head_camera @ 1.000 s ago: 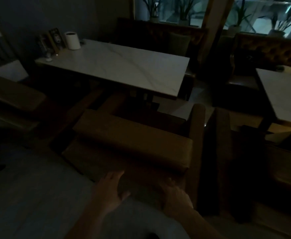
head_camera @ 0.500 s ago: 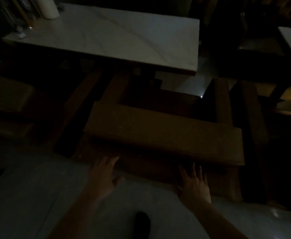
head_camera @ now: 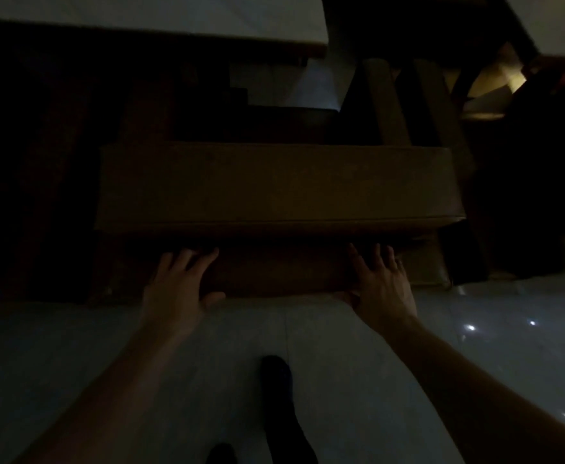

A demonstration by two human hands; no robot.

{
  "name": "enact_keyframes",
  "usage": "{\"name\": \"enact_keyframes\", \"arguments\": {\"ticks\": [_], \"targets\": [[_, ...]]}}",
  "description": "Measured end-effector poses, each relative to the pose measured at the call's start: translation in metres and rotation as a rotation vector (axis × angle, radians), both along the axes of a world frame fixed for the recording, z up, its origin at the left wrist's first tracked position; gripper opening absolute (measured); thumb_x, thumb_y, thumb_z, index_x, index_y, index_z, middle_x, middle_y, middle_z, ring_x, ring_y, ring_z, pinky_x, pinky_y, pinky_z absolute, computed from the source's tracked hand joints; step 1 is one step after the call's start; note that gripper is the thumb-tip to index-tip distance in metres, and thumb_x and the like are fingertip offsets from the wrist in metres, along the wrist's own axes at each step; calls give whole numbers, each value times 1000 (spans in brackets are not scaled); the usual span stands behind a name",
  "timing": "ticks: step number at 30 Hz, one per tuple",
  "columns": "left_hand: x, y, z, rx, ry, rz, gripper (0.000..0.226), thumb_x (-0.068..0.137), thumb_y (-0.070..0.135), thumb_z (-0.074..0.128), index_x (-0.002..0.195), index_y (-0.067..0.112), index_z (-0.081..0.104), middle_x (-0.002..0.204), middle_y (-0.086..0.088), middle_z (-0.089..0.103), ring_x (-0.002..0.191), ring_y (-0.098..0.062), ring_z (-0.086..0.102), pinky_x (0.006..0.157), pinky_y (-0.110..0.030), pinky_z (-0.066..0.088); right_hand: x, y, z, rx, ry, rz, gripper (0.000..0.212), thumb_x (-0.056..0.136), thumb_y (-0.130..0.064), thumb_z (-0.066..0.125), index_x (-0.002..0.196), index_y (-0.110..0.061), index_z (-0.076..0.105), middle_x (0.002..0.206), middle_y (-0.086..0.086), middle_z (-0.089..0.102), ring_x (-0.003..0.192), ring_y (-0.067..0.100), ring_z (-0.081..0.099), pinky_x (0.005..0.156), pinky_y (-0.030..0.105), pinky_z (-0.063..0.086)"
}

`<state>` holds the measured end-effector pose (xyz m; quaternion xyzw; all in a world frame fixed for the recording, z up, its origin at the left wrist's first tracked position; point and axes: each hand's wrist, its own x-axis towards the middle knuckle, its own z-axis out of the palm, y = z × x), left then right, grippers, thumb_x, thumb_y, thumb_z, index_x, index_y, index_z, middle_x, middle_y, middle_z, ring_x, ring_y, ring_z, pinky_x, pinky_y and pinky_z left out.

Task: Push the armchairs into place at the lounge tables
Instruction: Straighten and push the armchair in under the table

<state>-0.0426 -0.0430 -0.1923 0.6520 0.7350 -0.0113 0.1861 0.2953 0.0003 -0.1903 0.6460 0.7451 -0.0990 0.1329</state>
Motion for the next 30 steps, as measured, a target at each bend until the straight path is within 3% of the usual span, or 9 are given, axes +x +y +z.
{"name": "enact_keyframes", "arguments": {"ticks": [12,22,30], "targets": [[-13,-10,3,19,-17,-55,68,89,48,63,148,39,31,150,5,33,137,-29,22,92,-50,47,-19,-21,9,-15,-27,-59,89,90,-69,42,157,-25,5,160,27,15,148,45,12,119,53,22],[-21,-13,-15,107,-55,-81,69,83,42,72,145,35,44,147,1,46,135,-34,33,93,-52,47,-27,-16,4,-81,-46,-89,92,88,-68,47,157,-29,-1,161,28,7,147,48,8,118,55,24],[-24,3,-15,149,-42,-97,68,85,43,69,147,35,41,150,3,43,137,-31,30,98,-49,44,-31,2,7,-91,-33,-115,94,87,-67,53,156,-31,-1,162,25,5,147,48,5,117,56,24]]}}
